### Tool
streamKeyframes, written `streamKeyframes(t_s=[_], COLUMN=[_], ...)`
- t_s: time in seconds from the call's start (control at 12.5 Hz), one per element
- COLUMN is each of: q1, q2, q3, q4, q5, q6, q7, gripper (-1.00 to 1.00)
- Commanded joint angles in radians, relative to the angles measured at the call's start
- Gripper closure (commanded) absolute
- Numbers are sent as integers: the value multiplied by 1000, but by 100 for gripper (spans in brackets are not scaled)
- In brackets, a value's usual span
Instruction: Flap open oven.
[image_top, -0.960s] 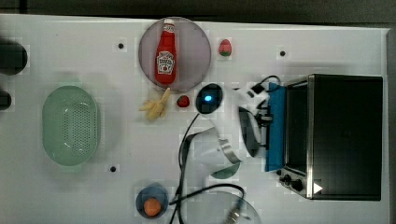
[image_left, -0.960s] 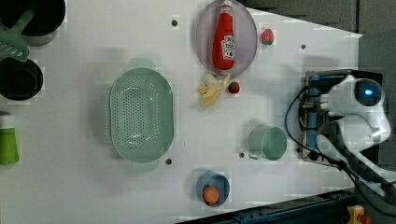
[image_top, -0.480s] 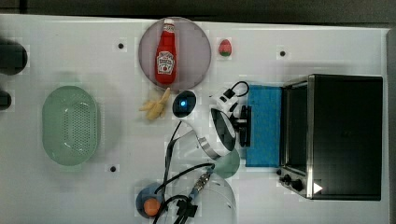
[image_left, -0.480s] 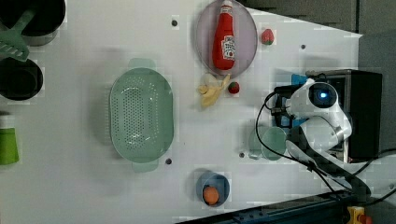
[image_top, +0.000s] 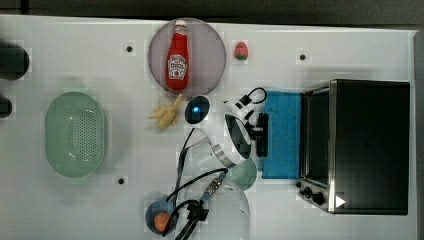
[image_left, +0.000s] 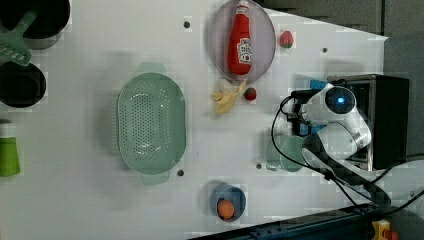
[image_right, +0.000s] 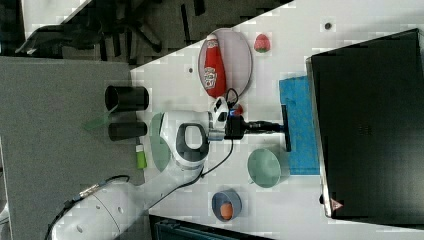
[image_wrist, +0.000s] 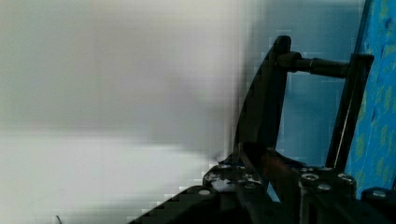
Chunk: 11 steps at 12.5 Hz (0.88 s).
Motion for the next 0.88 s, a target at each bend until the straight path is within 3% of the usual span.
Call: streamKeyframes(t_s=[0.08,0.56,0.88], q1=[15,15,15], q2=[-19,-228,-412], q3=[3,20,18], q4=[30,49,143], q5=[32,365,638], q6=[22,-2,-267], q7=[86,86,108], gripper=[65,65,65])
